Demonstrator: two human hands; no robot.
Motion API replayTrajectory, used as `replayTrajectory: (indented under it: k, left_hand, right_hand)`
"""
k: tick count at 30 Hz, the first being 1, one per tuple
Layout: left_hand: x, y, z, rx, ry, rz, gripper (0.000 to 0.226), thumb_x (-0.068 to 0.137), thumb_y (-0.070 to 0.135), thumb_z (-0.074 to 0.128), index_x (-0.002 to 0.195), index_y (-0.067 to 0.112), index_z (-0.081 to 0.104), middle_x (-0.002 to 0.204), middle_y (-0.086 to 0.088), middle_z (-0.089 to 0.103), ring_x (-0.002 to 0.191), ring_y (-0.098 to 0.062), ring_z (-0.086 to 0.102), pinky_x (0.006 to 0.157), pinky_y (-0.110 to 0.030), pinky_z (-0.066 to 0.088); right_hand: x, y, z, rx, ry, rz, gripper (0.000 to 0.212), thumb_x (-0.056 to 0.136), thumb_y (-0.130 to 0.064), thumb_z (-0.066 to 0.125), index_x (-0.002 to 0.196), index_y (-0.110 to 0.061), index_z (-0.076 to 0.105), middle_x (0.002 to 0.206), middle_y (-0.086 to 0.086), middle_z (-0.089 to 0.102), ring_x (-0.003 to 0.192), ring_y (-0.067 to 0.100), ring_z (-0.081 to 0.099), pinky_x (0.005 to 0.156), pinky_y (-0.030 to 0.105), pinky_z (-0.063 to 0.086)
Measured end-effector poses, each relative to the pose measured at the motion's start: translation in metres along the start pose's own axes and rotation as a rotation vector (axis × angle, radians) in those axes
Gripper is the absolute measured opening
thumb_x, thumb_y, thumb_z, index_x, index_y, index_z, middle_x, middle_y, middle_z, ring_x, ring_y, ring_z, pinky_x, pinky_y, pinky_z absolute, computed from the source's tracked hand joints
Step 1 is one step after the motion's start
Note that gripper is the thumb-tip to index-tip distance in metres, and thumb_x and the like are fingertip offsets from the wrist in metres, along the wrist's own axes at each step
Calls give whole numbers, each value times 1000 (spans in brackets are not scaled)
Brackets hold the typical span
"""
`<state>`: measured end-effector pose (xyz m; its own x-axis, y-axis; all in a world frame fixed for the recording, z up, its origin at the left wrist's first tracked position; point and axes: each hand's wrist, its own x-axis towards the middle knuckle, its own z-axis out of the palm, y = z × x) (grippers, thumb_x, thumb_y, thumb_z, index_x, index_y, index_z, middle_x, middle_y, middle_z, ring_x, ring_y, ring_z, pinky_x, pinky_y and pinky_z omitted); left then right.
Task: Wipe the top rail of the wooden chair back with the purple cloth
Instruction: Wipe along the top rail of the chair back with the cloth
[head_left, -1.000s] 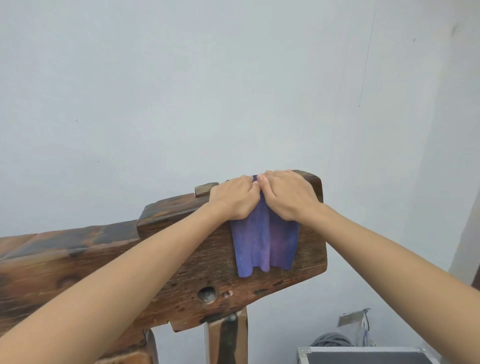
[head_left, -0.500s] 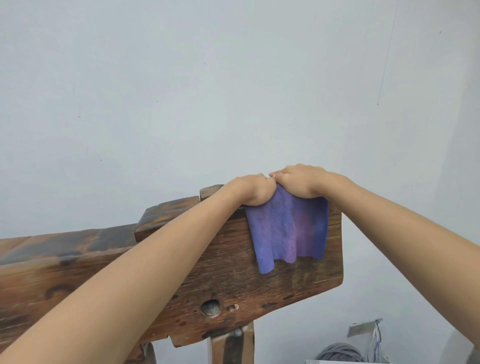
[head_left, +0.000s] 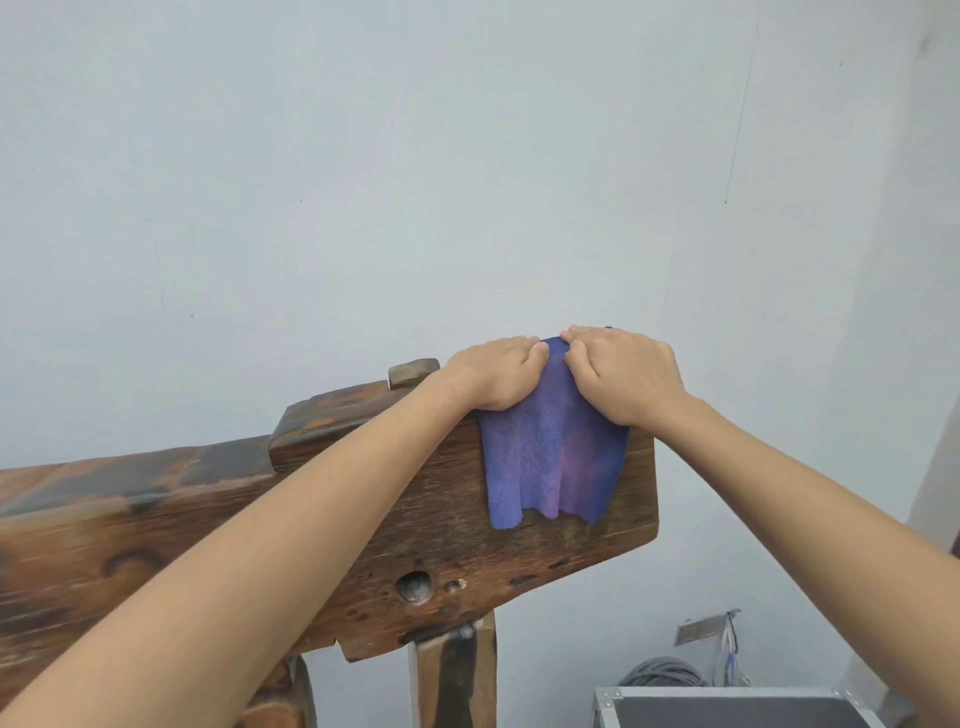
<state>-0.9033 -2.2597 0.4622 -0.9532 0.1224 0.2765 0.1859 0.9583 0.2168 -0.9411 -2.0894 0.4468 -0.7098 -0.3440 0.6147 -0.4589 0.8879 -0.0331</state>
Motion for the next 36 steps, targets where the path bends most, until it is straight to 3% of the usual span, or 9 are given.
replayTrajectory:
  k: [5, 10, 13, 16, 21, 24, 28, 33, 36]
  left_hand:
    - [-11, -1, 0, 20, -13, 38, 56, 109, 36, 15, 143, 4, 46, 154, -11, 45, 144, -23, 38, 119, -42, 25]
    - [-21, -6, -2, 58, -52, 16, 58, 108, 39, 15, 151, 5, 36, 160, -11, 36, 150, -22, 29, 122, -42, 20]
    - [-21, -12, -8, 101, -97, -52, 63, 107, 43, 13, 154, 5, 31, 162, -13, 32, 150, -25, 28, 122, -44, 18]
    - [-15, -16, -10, 150, -107, -114, 64, 106, 42, 10, 155, 6, 29, 162, -11, 33, 150, -26, 29, 122, -48, 14]
    - [-3, -11, -12, 133, -116, -156, 60, 105, 35, 11, 152, 8, 37, 160, -12, 37, 147, -28, 34, 121, -45, 21]
    - [7, -5, -10, 120, -120, -184, 61, 105, 35, 11, 154, 6, 34, 160, -14, 37, 147, -30, 34, 120, -43, 25]
    - [14, 9, -6, 111, -92, -208, 60, 104, 33, 12, 147, 7, 42, 154, -16, 44, 141, -34, 41, 117, -47, 31]
    - [16, 27, 0, 88, -17, -106, 58, 103, 38, 12, 128, 11, 57, 139, -13, 58, 127, -33, 53, 108, -47, 40]
    - [15, 26, 1, 42, -17, -74, 56, 103, 40, 14, 121, 11, 57, 137, -12, 59, 126, -32, 53, 107, -48, 39]
  right_hand:
    - [-19, -19, 9, -10, 181, 99, 46, 96, -30, 32, 110, -15, 74, 119, -1, 73, 114, 22, 64, 89, 34, 49]
    - [-28, -39, 13, -74, 222, 39, 64, 92, -36, 19, 112, -11, 74, 118, 5, 74, 119, 24, 63, 107, 39, 40]
    - [-23, -39, 14, -57, 176, -41, 57, 97, -35, 23, 122, -18, 72, 125, 1, 71, 125, 20, 60, 113, 36, 32]
    - [-12, -39, 10, -36, 102, -137, 51, 102, -36, 26, 128, -28, 69, 129, -4, 70, 125, 17, 60, 108, 35, 37]
    - [14, -31, -1, 30, -197, -170, 54, 102, -46, 15, 142, -48, 51, 147, -16, 54, 135, 16, 51, 102, 43, 40]
    - [26, -18, -4, 14, -273, -117, 56, 100, -50, 12, 139, -50, 51, 147, -19, 54, 131, 20, 53, 98, 45, 42]
    - [35, -2, -7, 18, -343, -43, 57, 101, -45, 12, 144, -45, 50, 153, -17, 48, 137, 21, 47, 105, 45, 40]
    - [29, 18, -17, 26, -344, 39, 53, 104, -37, 15, 129, -23, 60, 145, -2, 56, 128, 25, 50, 105, 44, 37]
    - [34, 14, -25, -3, -351, 131, 41, 103, -30, 17, 96, -20, 56, 132, 6, 63, 122, 23, 49, 111, 42, 27]
